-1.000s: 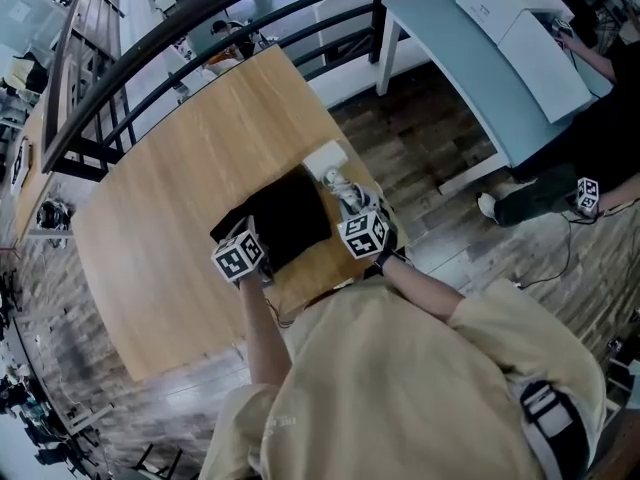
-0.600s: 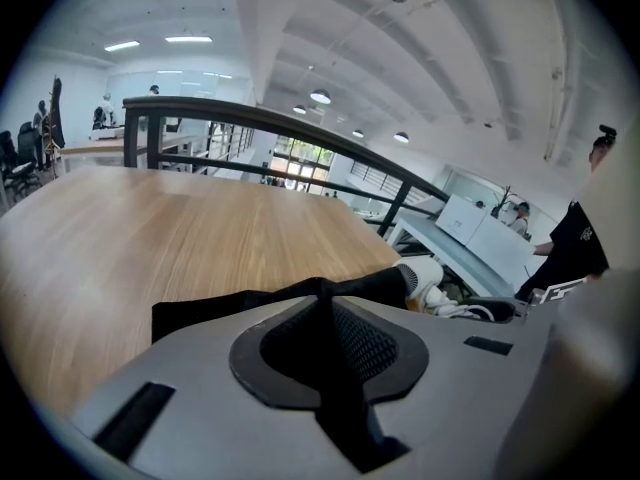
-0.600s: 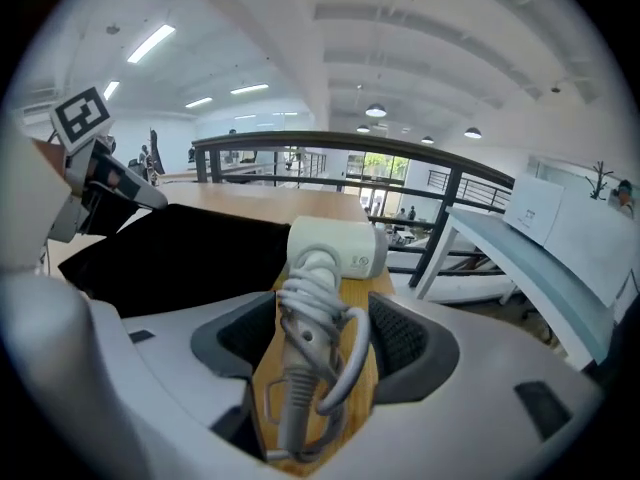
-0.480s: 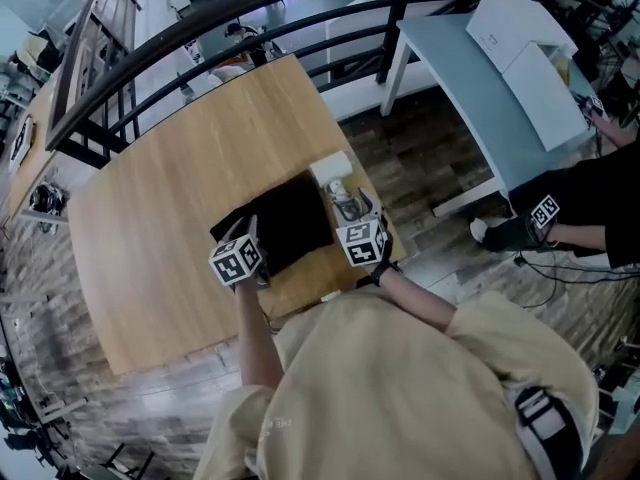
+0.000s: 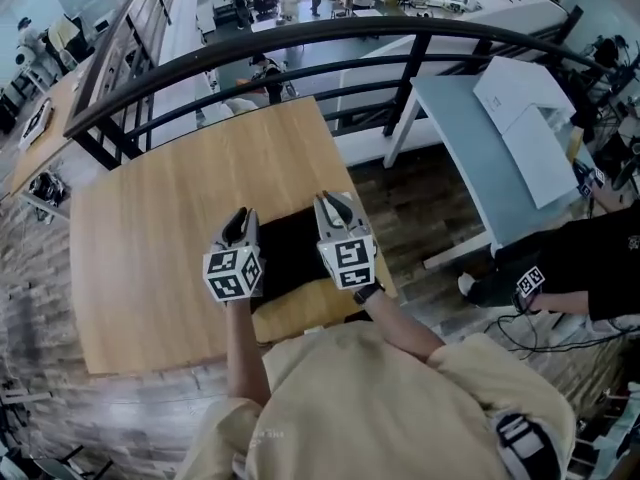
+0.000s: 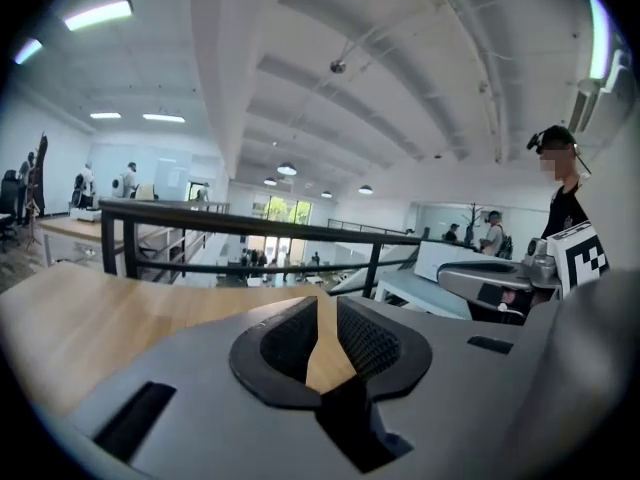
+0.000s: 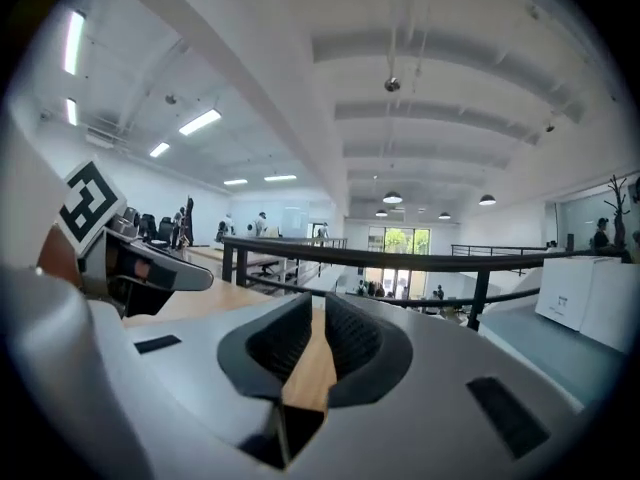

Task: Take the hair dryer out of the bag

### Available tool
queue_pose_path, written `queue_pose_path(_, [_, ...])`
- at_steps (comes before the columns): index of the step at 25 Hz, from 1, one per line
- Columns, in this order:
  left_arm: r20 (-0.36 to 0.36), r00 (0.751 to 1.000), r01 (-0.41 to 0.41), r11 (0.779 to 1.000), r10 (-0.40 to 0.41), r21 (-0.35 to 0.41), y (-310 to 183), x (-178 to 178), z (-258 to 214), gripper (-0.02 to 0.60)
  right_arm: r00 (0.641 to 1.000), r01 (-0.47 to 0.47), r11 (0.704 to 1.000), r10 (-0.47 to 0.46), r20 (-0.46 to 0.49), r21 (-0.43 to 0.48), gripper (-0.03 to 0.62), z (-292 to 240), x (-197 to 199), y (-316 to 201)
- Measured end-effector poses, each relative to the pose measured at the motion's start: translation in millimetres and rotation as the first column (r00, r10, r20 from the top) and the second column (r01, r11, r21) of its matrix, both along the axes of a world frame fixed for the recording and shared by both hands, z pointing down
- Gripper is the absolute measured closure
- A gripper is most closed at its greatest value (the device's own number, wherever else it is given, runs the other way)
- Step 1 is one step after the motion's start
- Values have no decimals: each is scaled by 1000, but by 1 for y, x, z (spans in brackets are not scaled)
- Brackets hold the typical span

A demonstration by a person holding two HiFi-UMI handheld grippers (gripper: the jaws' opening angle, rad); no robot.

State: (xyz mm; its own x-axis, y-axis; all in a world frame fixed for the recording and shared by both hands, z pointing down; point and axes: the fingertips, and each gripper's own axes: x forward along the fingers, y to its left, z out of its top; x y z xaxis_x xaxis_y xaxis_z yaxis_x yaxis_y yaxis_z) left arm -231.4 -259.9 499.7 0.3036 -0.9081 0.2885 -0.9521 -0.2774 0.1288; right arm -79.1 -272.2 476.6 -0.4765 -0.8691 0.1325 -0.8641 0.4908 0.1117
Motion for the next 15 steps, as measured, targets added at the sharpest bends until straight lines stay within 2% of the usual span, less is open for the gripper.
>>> queue_pose_path(1, [6,1000,-8,999,8,37,-1,4,-16,515,1000,5,1000,-5,20,16,562,-14,-3,0])
queue_pose_path(4, [21,999,-28,990,25,136,4,14,-56,546,998,24,998,-28,62,61,577,-48,-12,6])
queue_pose_path(6, [20,999,-45,981,42,187,12,19,-78,569,997,40,995,-46,63,96,580,-64,-17,14])
queue_pose_path(9, [6,999,-37,967,36,254,21,22,-102,569,997,49,990,-57,59,133,580,-80,-21,18])
queue_pose_path(15, [21,1000,-4,951,-3,308,32,16,-118,571,996,37,990,-47,74,134,580,-89,-24,20])
